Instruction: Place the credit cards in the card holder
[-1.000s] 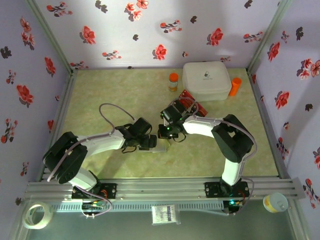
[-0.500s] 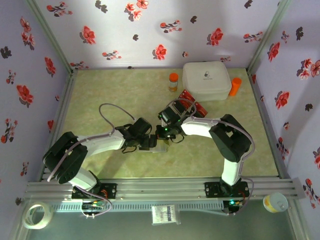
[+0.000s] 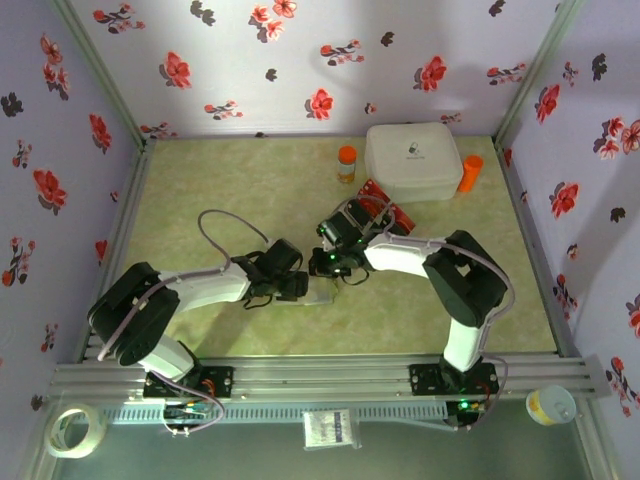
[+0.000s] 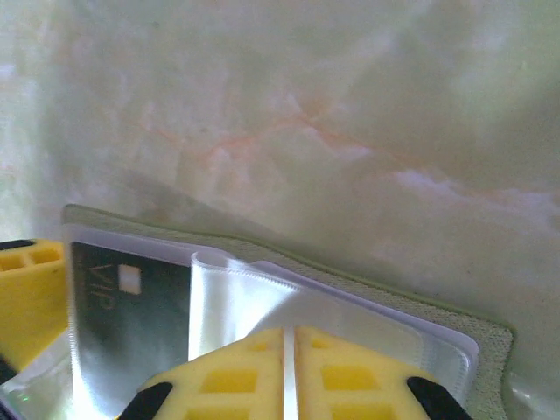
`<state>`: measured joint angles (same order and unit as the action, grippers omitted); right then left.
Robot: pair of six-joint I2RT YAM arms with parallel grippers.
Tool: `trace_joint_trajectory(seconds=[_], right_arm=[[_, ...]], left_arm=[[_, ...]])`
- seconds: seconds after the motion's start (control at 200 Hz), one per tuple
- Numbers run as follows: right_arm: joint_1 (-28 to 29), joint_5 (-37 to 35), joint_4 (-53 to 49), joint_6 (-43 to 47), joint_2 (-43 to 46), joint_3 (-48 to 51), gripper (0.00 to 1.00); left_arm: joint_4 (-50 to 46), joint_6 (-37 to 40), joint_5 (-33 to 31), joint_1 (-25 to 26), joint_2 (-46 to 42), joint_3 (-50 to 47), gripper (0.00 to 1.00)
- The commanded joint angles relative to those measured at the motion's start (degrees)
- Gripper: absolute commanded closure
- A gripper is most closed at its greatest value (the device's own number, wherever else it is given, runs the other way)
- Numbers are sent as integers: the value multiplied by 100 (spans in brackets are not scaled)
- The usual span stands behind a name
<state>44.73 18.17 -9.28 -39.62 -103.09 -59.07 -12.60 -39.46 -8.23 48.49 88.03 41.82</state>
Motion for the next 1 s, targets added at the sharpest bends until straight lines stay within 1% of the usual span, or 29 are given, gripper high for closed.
trace_joint_trajectory(seconds=[0.0,0.13,0.275,0.635,0.865,0.995], right_arm=[[-43,-90,-76,-116,340,136,84],[-43,-127,38,-225,396,316,73],[-43,-101,194,-331,340,490,66],[-26,497,699,-605,45,521,68],[-17,636,831,-723,-27,576,67],[-17,768,1101,-916,-58,657,67]], left_arm=[[67,50,181,38,117,-173,21],[82,51,181,41,96,-166,21],[83,54,188,46,96,-154,20],[65,46,177,39,63,-137,18],[38,67,177,41,14,-108,17],[16,53,147,49,-42,-100,12]])
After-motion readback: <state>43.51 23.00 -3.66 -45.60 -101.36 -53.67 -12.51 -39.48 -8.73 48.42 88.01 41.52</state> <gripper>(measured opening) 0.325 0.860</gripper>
